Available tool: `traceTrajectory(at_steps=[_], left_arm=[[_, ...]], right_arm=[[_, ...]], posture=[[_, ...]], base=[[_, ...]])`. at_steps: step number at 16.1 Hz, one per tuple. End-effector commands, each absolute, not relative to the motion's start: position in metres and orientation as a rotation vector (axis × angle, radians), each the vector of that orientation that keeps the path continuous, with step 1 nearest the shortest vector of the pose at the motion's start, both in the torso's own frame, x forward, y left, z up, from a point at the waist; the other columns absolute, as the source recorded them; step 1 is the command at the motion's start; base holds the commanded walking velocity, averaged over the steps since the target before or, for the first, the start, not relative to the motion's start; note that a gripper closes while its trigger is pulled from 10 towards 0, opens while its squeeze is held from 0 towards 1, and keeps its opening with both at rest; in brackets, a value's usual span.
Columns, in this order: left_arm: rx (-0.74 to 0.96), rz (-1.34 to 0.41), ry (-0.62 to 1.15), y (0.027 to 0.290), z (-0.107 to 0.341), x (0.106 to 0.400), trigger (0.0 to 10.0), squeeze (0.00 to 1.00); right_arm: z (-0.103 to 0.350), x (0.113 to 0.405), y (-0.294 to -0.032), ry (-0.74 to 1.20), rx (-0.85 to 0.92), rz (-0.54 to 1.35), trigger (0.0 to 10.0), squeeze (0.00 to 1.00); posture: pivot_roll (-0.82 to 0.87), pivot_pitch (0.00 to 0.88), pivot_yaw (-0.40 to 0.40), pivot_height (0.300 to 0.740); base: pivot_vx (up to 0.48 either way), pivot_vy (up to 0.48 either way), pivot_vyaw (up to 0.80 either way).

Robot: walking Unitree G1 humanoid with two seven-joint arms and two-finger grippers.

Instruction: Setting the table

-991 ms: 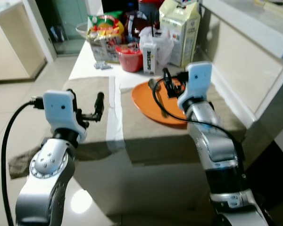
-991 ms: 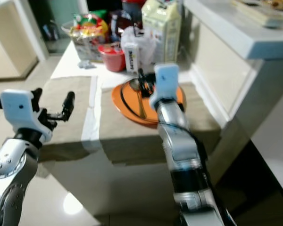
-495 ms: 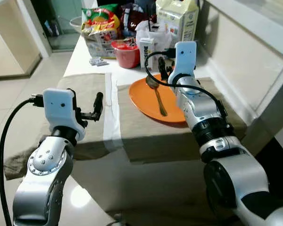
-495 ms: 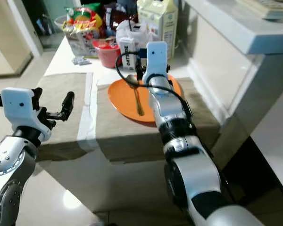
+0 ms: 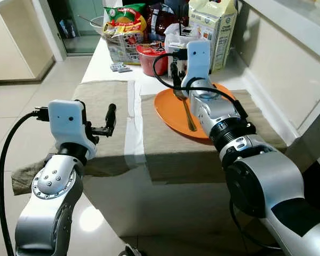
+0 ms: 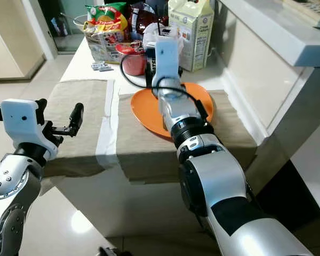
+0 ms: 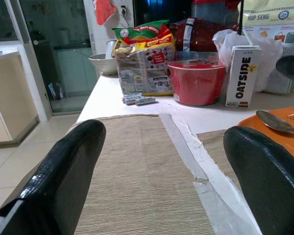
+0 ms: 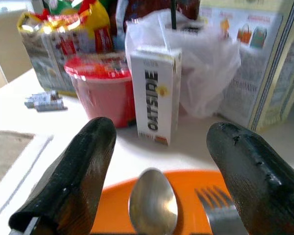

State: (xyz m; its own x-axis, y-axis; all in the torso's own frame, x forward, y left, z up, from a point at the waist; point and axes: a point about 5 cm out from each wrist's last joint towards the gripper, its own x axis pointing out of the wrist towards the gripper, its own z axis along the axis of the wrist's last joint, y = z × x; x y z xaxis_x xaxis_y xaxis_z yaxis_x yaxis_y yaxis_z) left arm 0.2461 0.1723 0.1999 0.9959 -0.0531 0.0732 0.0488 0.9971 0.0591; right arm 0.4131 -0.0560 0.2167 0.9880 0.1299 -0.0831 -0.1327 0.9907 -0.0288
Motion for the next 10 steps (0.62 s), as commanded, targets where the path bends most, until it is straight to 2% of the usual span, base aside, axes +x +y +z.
traceTrajectory(at_steps=[1, 10], left_arm=[[0.072, -0.054, -0.079, 0.172, 0.203, 0.244, 10.0, 0.0], [0.095, -0.037, -0.08, 0.175, 0.204, 0.24, 10.0, 0.0]], right_arm=[[0.215, 0.413, -0.054, 0.098, -0.046, 0.125, 10.0, 0.0], [0.172, 0.402, -0.05, 0.23, -0.098, 0.131, 10.0, 0.0]], posture=[[0.0, 0.0, 0.051, 0.74], [0.04, 0.0, 0.042, 0.74]], base=[[0.0, 0.0, 0.0], [0.0, 0.0, 0.0]])
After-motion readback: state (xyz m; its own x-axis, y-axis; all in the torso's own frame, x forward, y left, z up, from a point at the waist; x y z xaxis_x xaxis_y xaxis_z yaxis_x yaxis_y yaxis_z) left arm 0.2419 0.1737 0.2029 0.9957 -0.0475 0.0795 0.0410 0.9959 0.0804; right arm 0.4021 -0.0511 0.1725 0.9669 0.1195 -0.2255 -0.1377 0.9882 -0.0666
